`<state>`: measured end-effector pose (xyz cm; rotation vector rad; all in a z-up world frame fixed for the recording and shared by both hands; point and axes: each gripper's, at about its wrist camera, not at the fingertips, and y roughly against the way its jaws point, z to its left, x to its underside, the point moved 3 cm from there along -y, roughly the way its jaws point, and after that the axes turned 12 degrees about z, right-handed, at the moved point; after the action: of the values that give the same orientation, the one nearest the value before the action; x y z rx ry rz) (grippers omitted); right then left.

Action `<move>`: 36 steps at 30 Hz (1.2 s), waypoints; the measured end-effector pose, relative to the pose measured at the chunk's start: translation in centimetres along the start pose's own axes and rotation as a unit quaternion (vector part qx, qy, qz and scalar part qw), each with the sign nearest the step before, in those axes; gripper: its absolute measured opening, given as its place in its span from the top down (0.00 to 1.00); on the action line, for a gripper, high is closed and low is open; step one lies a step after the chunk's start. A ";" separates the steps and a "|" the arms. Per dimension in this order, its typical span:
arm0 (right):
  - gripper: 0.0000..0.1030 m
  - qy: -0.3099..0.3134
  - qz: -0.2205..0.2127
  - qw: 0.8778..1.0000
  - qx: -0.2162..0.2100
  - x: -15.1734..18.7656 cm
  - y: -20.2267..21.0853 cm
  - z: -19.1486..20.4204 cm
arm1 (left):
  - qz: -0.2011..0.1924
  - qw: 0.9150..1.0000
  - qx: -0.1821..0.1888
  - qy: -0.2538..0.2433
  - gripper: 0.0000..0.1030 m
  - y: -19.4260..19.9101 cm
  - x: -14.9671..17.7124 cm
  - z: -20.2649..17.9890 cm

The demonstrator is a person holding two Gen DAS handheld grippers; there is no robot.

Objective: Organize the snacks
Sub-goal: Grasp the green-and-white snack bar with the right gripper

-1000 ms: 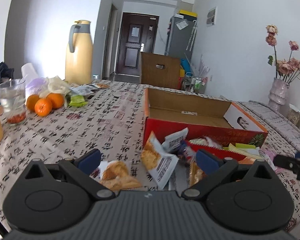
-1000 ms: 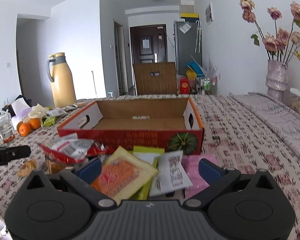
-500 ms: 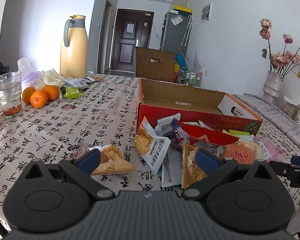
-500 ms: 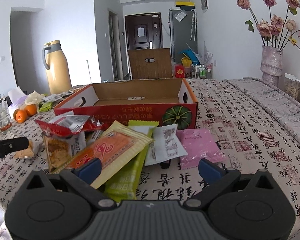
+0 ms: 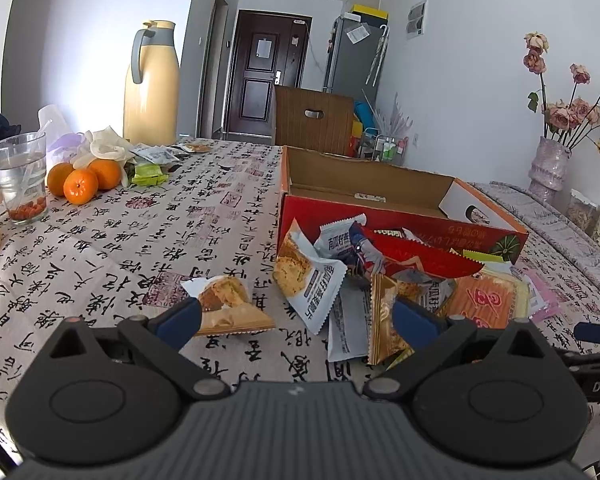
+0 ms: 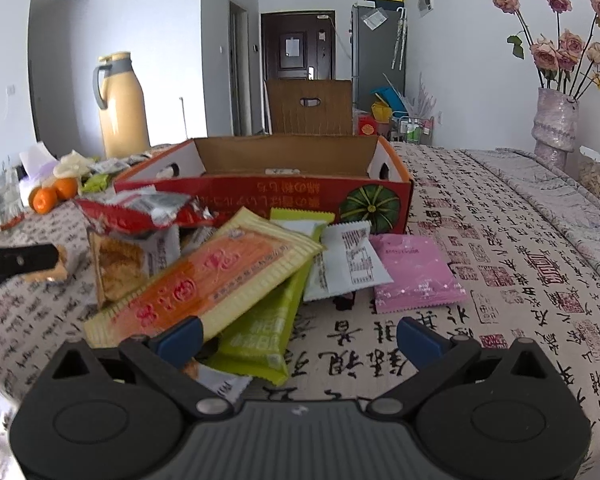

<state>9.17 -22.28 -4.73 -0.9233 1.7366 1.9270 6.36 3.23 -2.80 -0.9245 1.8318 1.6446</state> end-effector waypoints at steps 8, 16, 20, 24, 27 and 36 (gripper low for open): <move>0.18 0.003 0.010 1.000 0.016 0.2 -0.5 -0.7 | 0.006 1.000 -0.001 0.007 0.00 -0.4 0.1 0.3; 0.26 0.020 0.012 1.000 0.003 -0.4 -1.3 0.4 | 0.012 1.000 -0.001 0.008 0.00 -1.0 0.1 0.4; 0.38 0.033 0.008 0.999 -0.004 -1.3 -1.8 1.4 | 0.014 1.000 -0.004 0.012 0.00 -1.2 0.0 0.7; 0.50 0.050 0.015 0.999 0.000 -2.0 -2.7 2.3 | 0.016 1.000 -0.004 0.014 0.00 -1.4 0.0 0.9; 0.56 0.052 0.029 0.998 0.006 -2.3 -3.6 2.4 | 0.019 1.000 -0.005 0.017 0.00 -1.7 0.0 1.1; 0.63 0.045 0.032 0.998 0.008 -2.4 -4.0 1.6 | 0.022 1.000 -0.007 0.021 0.00 -2.1 -0.2 1.5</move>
<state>13.27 -19.74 -5.91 -0.9733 1.8513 1.9347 8.03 4.64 -4.20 -0.9367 1.8841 1.6790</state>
